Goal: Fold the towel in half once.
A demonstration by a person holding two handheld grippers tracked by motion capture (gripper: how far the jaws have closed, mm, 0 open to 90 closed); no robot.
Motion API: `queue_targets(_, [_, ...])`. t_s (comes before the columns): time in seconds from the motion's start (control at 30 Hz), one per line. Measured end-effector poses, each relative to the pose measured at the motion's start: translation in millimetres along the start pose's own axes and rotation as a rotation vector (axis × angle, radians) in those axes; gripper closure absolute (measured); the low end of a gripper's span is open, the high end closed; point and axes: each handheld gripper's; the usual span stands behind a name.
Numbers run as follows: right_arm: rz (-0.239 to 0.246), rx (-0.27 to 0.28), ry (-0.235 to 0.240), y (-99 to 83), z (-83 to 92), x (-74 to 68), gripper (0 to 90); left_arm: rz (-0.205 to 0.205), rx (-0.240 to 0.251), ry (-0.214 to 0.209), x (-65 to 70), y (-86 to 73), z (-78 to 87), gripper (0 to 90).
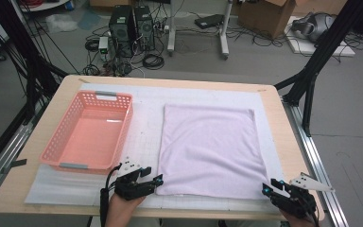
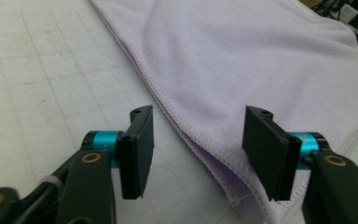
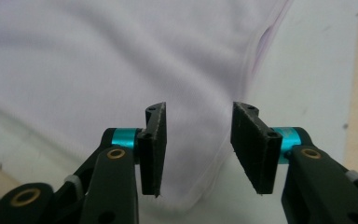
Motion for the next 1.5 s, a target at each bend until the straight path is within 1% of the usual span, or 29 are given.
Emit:
queue_targets(0.03, [0.000, -0.010, -0.003, -2.0, -0.9, -1.3, 54.9, -0.007, 0.001, 0.001, 1.5, 0.1, -1.8, 37.2])
queue_targets(0.13, [-0.022, -0.017, -0.003, -7.3, -3.8, -1.7, 53.3, -0.030, -0.020, 0.022, 6.0, 0.7, -5.5, 36.4])
queue_targets(0.17, [-0.025, -0.024, -0.009, -8.3, -5.6, -1.2, 53.0, -0.046, -0.037, 0.027, 7.4, 0.4, -6.9, 36.4])
queue_targets(0.2, [-0.027, -0.044, -0.016, -9.8, -8.8, -0.5, 53.2, -0.063, -0.038, 0.032, 9.3, 0.2, -7.2, 36.3])
queue_targets(0.23, [-0.011, -0.035, -0.029, -10.9, -9.4, -1.5, 54.1, -0.073, -0.047, 0.026, 10.5, 0.3, -6.8, 36.3])
queue_targets(0.27, [-0.012, -0.039, -0.035, -10.8, -9.4, -2.4, 56.4, -0.082, -0.049, 0.029, 11.9, 0.2, -7.0, 36.1])
queue_targets(0.3, [-0.009, -0.044, -0.038, -10.3, -9.2, -2.5, 62.0, -0.102, -0.052, 0.042, 13.8, 0.1, -6.8, 37.0])
queue_targets(0.33, [-0.011, -0.049, -0.029, -9.9, -8.0, -1.6, 71.1, -0.133, -0.052, 0.063, 15.8, -0.2, -6.5, 39.8])
queue_targets(0.37, [-0.028, -0.049, -0.001, -9.7, -6.8, 0.0, 81.1, -0.165, -0.047, 0.084, 17.3, -1.1, -5.8, 45.7])
queue_targets(0.4, [-0.049, -0.045, 0.022, -10.1, -6.5, 0.7, 82.7, -0.179, -0.042, 0.092, 16.8, -2.3, -4.5, 53.6])
queue_targets(0.43, [-0.047, -0.045, 0.026, -10.3, -6.4, 1.0, 83.9, -0.156, -0.044, 0.083, 14.0, -2.7, -2.9, 62.4])
queue_targets(0.5, [-0.049, -0.049, 0.035, -9.9, -5.6, 1.8, 85.0, -0.084, -0.074, 0.017, 7.7, -4.1, 0.3, 85.2])
queue_targets(0.57, [-0.054, -0.050, 0.046, -10.2, -4.0, 2.6, 85.2, -0.063, -0.081, 0.002, 7.0, -6.6, 4.4, 85.9])
queue_targets(0.6, [-0.055, -0.050, 0.046, -10.8, -2.8, 2.8, 85.3, -0.045, -0.083, -0.011, 5.9, -8.8, 7.2, 86.3])
queue_targets(0.7, [-0.065, -0.050, 0.053, -13.4, 1.6, 1.9, 85.4, -0.017, -0.088, -0.041, 4.1, -13.8, 16.6, 86.6])
queue_targets(0.83, [-0.068, -0.050, 0.070, -17.2, 13.5, -2.2, 85.5, -0.028, -0.082, -0.057, 5.7, -18.0, 29.1, 86.9])
queue_targets(0.93, [-0.067, -0.051, 0.084, -20.5, 25.4, -7.2, 85.5, -0.041, -0.092, -0.074, 7.5, -23.1, 36.5, 86.8])
queue_targets(0.97, [-0.073, -0.060, 0.092, -22.1, 28.1, -9.2, 85.5, -0.051, -0.097, -0.078, 9.2, -25.7, 37.5, 86.7])
queue_targets(1.03, [-0.050, -0.086, 0.079, -25.5, 27.8, -12.6, 84.2, -0.070, -0.092, -0.082, 11.8, -29.3, 35.2, 82.0])
queue_targets(1.07, [-0.050, -0.089, 0.068, -25.8, 26.3, -13.9, 81.3, -0.067, -0.082, -0.083, 11.5, -28.8, 33.7, 72.7])
queue_targets(1.1, [-0.050, -0.082, 0.065, -25.3, 25.4, -13.6, 76.8, -0.063, -0.056, -0.077, 10.8, -27.1, 32.6, 66.5])
queue_targets(1.13, [-0.059, -0.064, 0.052, -23.2, 25.8, -13.3, 69.5, -0.061, -0.029, -0.068, 10.3, -25.5, 32.4, 60.1])
queue_targets(1.17, [-0.060, -0.033, 0.040, -21.4, 26.6, -13.1, 65.1, -0.060, -0.009, -0.066, 9.6, -24.1, 32.4, 56.8])
queue_targets(1.2, [-0.051, -0.011, 0.036, -20.1, 27.7, -12.3, 63.8, -0.056, 0.016, -0.065, 8.5, -22.1, 31.9, 53.2])
queue_targets(1.27, [-0.026, 0.035, 0.014, -16.7, 30.4, -11.6, 63.4, -0.059, 0.055, -0.068, 6.1, -17.4, 30.5, 51.6])
queue_targets(1.33, [-0.006, 0.065, 0.001, -14.4, 30.7, -9.3, 63.7, -0.061, 0.089, -0.057, 4.0, -12.7, 28.2, 51.1])
queue_targets(1.4, [0.012, 0.075, -0.007, -12.6, 29.6, -6.2, 64.3, -0.064, 0.118, -0.046, 2.7, -8.7, 24.3, 50.9])
queue_targets(1.47, [0.015, 0.079, -0.005, -10.1, 26.2, -1.6, 64.1, -0.061, 0.119, -0.046, 2.0, -5.8, 19.6, 50.3])
queue_targets(1.5, [0.008, 0.076, -0.002, -8.1, 23.2, 1.4, 63.7, -0.072, 0.116, -0.045, 1.0, -4.1, 17.4, 50.2])
Point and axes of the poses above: each handheld gripper's, and its own axes: z roughly backward along the jaws, y roughly out of its top, x roughly to its right, and after that the axes turned 13 degrees about y, right-handed
